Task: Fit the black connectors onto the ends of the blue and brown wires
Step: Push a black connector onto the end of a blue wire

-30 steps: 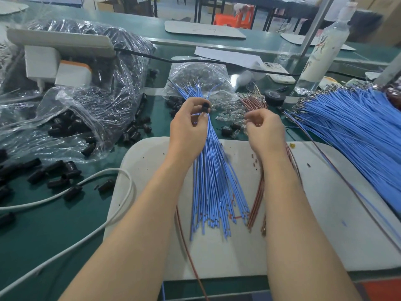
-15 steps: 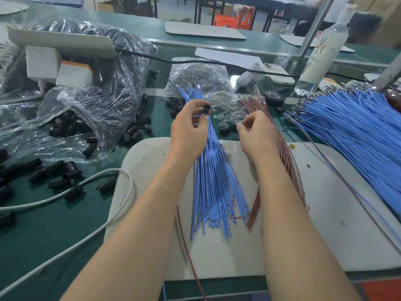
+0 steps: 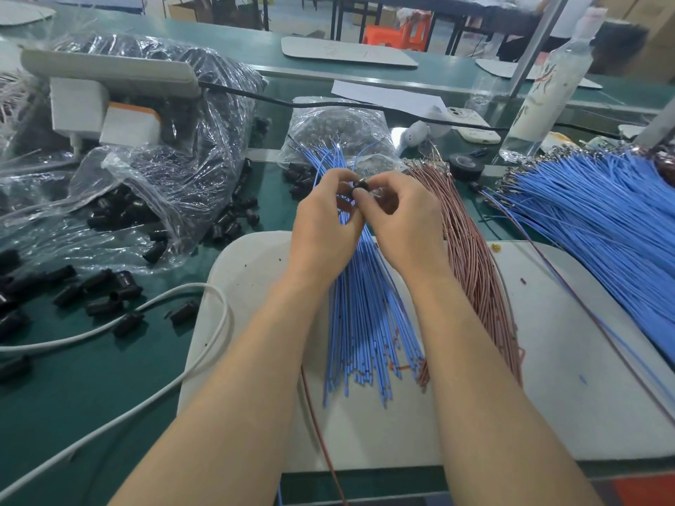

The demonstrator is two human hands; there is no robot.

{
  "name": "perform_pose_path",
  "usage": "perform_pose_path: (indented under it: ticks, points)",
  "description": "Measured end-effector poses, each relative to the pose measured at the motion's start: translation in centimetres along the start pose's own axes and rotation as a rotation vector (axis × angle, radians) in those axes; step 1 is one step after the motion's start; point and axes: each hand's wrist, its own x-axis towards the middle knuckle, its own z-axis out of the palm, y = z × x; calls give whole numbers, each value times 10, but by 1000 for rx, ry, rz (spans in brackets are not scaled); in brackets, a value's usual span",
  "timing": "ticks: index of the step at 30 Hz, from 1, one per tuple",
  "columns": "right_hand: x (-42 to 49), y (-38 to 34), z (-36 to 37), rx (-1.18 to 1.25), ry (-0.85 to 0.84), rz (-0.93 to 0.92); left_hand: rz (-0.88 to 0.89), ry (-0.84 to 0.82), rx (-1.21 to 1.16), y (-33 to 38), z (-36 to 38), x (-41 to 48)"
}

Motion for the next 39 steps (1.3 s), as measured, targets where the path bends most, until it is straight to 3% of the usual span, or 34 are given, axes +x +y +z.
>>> perform_pose_path:
  ticks: [8, 14, 26, 39]
  points:
    - [-4, -8, 6, -63, 33, -100, -48, 100, 260, -5, -1, 0]
    - [1, -11, -12, 77, -107, -51, -24, 112, 153, -3, -4, 1]
    - [4, -12, -37, 237, -159, -61, -22, 135, 38, -1, -3, 1]
    - [1, -19, -30, -22, -93, -102, 7, 81, 178, 0, -2, 1]
